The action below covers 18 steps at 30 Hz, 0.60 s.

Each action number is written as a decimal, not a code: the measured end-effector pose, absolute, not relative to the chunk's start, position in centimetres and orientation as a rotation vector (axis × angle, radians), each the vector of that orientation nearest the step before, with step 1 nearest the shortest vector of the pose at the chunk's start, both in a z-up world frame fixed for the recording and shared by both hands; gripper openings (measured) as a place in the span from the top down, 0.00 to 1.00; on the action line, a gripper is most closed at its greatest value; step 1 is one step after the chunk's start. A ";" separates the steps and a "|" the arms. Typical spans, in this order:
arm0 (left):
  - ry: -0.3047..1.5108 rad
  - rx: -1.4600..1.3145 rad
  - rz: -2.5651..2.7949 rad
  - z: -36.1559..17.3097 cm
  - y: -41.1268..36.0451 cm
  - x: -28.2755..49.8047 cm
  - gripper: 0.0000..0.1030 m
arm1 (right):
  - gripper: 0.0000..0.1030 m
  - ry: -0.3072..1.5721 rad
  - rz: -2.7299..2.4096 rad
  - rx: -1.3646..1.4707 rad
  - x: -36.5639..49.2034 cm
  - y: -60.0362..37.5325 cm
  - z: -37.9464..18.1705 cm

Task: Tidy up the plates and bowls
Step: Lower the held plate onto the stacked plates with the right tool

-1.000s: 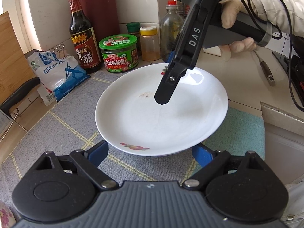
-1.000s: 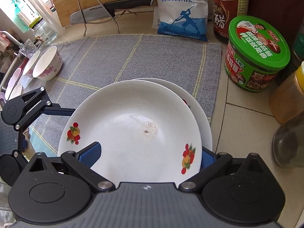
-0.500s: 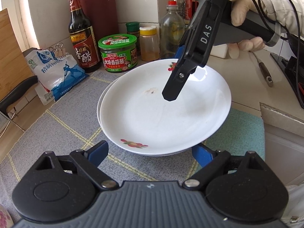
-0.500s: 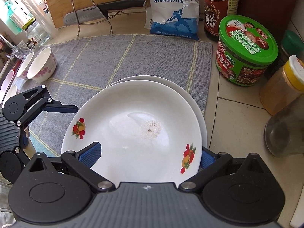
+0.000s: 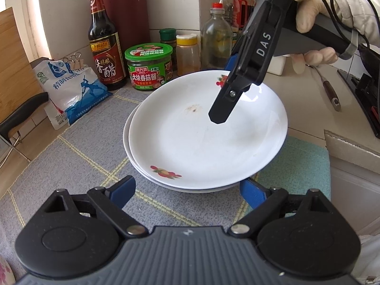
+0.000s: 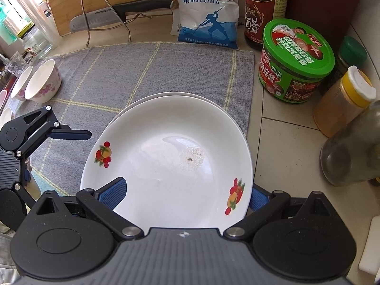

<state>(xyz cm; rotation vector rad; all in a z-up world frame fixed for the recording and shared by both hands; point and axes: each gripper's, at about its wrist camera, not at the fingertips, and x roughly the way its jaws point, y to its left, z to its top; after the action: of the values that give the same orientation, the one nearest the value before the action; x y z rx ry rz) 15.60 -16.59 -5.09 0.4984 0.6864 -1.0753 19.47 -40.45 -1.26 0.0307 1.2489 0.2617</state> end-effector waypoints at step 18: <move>0.652 0.471 -1.046 -4.3 -15.2 14.9 0.08 | 0.00 1.143 0.171 -0.073 17.0 -39.4 -0.2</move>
<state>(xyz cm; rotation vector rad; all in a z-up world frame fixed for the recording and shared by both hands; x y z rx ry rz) 14.88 -15.21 -4.32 0.4709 0.6523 -1.0456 16.99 -39.40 -0.20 -0.0731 1.1429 0.1710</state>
